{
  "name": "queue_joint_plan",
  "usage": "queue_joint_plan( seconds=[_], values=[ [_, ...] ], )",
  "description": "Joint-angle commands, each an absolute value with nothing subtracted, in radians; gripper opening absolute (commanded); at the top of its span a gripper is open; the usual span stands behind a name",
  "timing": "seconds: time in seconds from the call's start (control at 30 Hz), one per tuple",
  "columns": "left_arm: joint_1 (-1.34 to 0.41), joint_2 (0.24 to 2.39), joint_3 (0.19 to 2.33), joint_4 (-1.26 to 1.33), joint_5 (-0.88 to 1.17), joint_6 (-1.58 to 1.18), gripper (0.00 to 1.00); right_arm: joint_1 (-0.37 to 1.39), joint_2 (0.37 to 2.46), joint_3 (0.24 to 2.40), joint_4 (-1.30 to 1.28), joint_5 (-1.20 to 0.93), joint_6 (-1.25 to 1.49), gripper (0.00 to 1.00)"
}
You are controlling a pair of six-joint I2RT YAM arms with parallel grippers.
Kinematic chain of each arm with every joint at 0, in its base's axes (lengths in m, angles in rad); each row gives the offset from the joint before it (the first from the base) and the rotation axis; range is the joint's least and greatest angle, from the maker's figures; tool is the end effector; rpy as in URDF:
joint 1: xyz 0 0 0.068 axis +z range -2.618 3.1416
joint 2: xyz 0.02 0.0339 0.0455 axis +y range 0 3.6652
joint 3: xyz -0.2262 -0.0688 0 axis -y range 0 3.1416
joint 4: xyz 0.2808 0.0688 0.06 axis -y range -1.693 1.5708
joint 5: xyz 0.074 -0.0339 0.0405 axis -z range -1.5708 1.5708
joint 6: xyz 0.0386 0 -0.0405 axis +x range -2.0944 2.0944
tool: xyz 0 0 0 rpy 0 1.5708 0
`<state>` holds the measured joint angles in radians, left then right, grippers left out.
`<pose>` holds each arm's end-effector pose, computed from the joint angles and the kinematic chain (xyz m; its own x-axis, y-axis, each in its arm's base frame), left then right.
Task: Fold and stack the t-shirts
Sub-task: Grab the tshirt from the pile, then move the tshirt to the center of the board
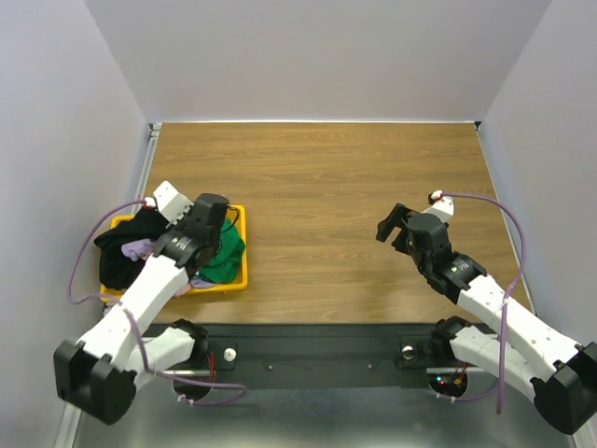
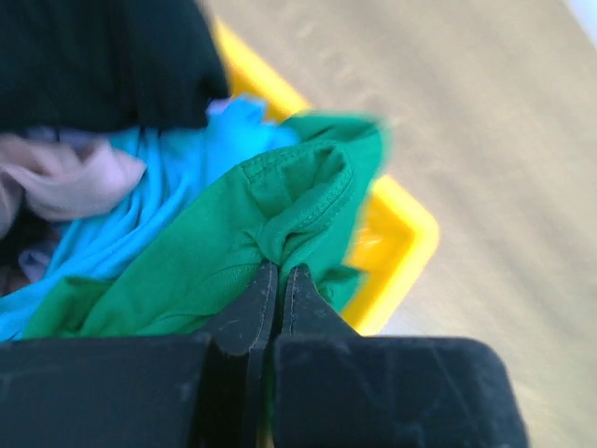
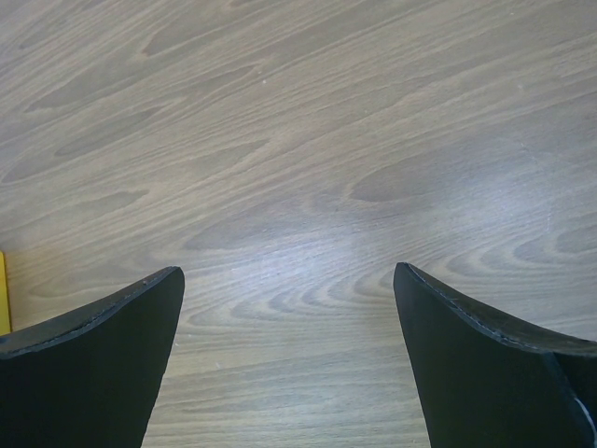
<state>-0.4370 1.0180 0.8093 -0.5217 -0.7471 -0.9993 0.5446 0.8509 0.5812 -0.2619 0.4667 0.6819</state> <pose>0.2508 -0.0882 0.2383 -0.2024 -0.5865 -0.7842 -0.5885 0.7129 -0.3813 0.2237 0.1152 0.2116 -0.4191 0.4042 -0.8130 0.1716 0.9146 0.3662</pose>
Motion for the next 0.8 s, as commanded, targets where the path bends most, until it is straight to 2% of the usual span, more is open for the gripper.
queue_joint_plan(
  seconds=[0.0,0.13,0.33,0.43,0.6,0.77],
  values=[
    [-0.439,0.83,0.894,-0.365,-0.761,-0.832,0.0,0.548,0.844,0.604,-0.247,0.479,0.68,1.0],
    [-0.439,0.735,0.955,-0.212,-0.709,-0.687,0.0,0.548,0.833,0.611,-0.247,0.472,0.678,1.0],
    [-0.44,0.756,1.156,0.027,-0.519,-0.404,0.0,0.548,0.796,0.611,-0.247,0.482,0.692,1.0],
    [-0.442,0.817,1.283,0.052,-0.453,-0.351,0.0,0.548,0.781,0.615,-0.247,0.497,0.698,1.0],
    [-0.452,0.957,1.51,0.109,-0.232,-0.293,0.0,0.548,0.778,0.634,-0.247,0.544,0.709,1.0],
    [-0.546,1.093,1.686,0.11,-0.068,-0.229,0.0,0.548,0.766,0.672,-0.249,0.655,0.736,1.0]
  ],
)
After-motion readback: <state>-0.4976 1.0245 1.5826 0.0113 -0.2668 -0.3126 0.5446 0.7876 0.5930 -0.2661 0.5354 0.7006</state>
